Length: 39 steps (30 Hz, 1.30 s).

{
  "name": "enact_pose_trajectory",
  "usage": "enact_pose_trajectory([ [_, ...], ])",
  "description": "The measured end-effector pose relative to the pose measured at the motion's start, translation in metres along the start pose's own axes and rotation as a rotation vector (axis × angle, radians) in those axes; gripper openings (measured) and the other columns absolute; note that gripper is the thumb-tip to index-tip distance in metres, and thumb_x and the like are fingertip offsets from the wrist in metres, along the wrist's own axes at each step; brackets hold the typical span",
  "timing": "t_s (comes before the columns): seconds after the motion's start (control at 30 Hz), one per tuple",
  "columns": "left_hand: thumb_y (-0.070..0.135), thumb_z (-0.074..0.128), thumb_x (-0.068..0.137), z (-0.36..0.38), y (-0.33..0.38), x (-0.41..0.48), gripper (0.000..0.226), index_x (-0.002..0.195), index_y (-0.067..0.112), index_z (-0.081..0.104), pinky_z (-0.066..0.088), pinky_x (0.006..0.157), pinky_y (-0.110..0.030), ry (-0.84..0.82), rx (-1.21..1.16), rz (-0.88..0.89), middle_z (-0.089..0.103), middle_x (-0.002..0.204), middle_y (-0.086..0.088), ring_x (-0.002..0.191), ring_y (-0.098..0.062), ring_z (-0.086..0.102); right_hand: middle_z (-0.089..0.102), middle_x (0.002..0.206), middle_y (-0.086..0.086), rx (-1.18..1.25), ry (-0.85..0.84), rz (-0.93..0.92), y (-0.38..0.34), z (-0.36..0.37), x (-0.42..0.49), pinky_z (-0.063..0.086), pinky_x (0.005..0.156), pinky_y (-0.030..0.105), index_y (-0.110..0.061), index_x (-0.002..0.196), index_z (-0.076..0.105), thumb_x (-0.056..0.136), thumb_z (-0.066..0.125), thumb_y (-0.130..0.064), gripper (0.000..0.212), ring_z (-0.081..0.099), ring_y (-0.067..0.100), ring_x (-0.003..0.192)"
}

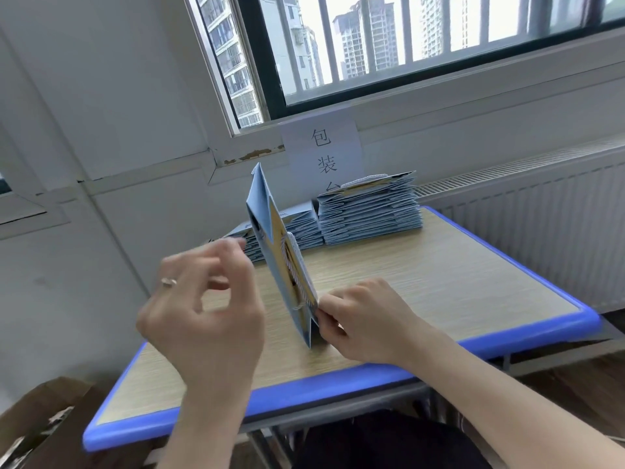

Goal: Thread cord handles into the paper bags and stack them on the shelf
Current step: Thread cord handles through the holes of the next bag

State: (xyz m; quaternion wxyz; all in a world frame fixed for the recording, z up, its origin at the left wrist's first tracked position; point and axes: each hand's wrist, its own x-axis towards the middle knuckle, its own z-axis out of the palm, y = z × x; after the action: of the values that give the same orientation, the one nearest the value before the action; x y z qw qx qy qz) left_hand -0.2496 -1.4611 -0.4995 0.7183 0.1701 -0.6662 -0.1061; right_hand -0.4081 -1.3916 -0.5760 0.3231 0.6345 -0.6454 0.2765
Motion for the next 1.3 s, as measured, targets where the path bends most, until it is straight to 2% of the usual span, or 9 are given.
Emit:
enact_pose_trajectory([
  [0.17, 0.075, 0.051, 0.079, 0.006, -0.005, 0.048, 0.054, 0.100, 0.025, 0.048, 0.053, 0.073, -0.043, -0.389, 0.143, -0.376, 0.065, 0.058, 0.000, 0.060, -0.020, 0.063, 0.045, 0.051, -0.007, -0.075, -0.021, -0.075, -0.001, -0.001, 0.001, 0.020, 0.041, 0.025, -0.016, 0.061, 0.049, 0.091, 0.048, -0.025, 0.031, 0.037, 0.014, 0.040],
  [0.33, 0.031, 0.056, 0.092, 0.006, -0.014, 0.065, 0.015, 0.089, 0.018, 0.062, 0.045, 0.047, -0.026, -0.571, 0.108, -0.410, 0.067, 0.053, -0.002, 0.040, -0.011, 0.057, 0.051, 0.055, -0.005, -0.164, -0.065, -0.185, -0.001, -0.005, 0.006, 0.028, 0.037, 0.025, -0.016, 0.065, 0.056, 0.091, 0.052, -0.023, 0.027, 0.048, 0.016, 0.043],
  [0.5, 0.002, 0.042, 0.089, -0.009, -0.036, 0.061, 0.025, 0.076, 0.000, 0.063, 0.043, 0.043, -0.026, -0.493, -0.029, -0.527, 0.065, 0.051, -0.010, 0.041, -0.018, 0.058, 0.050, 0.058, -0.005, -0.200, -0.033, -0.160, 0.002, -0.014, 0.011, 0.031, 0.035, 0.025, -0.018, 0.066, 0.055, 0.078, 0.077, -0.017, 0.026, 0.048, 0.018, 0.047],
  [0.6, 0.001, 0.040, 0.097, -0.023, -0.047, 0.049, 0.029, 0.082, 0.001, 0.065, 0.047, 0.044, -0.024, -0.438, -0.224, -0.689, 0.067, 0.056, -0.012, 0.045, -0.020, 0.060, 0.048, 0.063, -0.011, -0.045, 0.017, 0.114, 0.000, -0.020, 0.005, 0.033, 0.041, 0.027, -0.021, 0.070, 0.050, 0.098, 0.048, -0.044, 0.037, 0.050, 0.016, 0.053],
  [0.7, 0.006, 0.041, 0.103, -0.035, -0.051, 0.032, 0.028, 0.089, 0.001, 0.065, 0.049, 0.047, -0.021, -0.369, -0.426, -0.828, 0.068, 0.060, -0.013, 0.048, -0.019, 0.061, 0.051, 0.059, -0.007, 0.286, -0.068, 0.605, -0.005, -0.024, 0.004, 0.036, 0.053, 0.033, -0.018, 0.068, 0.050, 0.089, 0.021, -0.075, 0.068, 0.049, 0.013, 0.056],
  [0.83, 0.005, 0.042, 0.103, -0.037, -0.055, 0.008, 0.025, 0.094, 0.004, 0.065, 0.052, 0.050, -0.023, -0.326, -0.552, -0.918, 0.068, 0.064, -0.013, 0.052, -0.020, 0.063, 0.056, 0.057, -0.003, 0.927, -0.270, 1.070, -0.007, -0.029, 0.013, 0.034, 0.046, 0.022, -0.009, 0.069, 0.062, 0.096, 0.043, -0.064, 0.064, 0.043, 0.009, 0.042],
  [0.93, 0.010, 0.033, 0.105, -0.036, -0.060, -0.004, 0.034, 0.101, 0.000, 0.065, 0.053, 0.049, -0.025, -0.335, -0.593, -1.025, 0.068, 0.066, -0.017, 0.052, -0.022, 0.064, 0.041, 0.054, -0.005, 1.067, -0.236, 1.074, -0.007, -0.033, 0.013, 0.024, 0.040, 0.016, -0.016, 0.063, 0.048, 0.099, 0.057, -0.040, 0.043, 0.030, 0.009, 0.043],
  [1.07, 0.057, 0.032, 0.101, -0.036, -0.070, -0.004, 0.063, 0.095, 0.007, 0.069, 0.041, 0.044, -0.025, -0.455, -0.506, -1.188, 0.063, 0.060, -0.017, 0.046, -0.022, 0.053, 0.033, 0.048, -0.011, 1.032, -0.146, 1.064, -0.004, -0.034, 0.014, 0.022, 0.040, 0.015, -0.021, 0.057, 0.038, 0.100, 0.057, -0.030, 0.048, 0.025, 0.009, 0.041],
  [1.3, 0.010, 0.056, 0.097, -0.038, -0.074, -0.010, 0.011, 0.086, 0.013, 0.053, 0.028, 0.036, -0.014, -0.569, -0.441, -1.203, 0.048, 0.053, -0.003, 0.038, -0.007, 0.032, 0.038, 0.051, -0.002, 1.124, -0.167, 1.179, -0.001, -0.032, 0.014, 0.017, 0.036, 0.018, -0.017, 0.061, 0.045, 0.101, 0.052, -0.028, 0.042, 0.025, 0.010, 0.041],
])
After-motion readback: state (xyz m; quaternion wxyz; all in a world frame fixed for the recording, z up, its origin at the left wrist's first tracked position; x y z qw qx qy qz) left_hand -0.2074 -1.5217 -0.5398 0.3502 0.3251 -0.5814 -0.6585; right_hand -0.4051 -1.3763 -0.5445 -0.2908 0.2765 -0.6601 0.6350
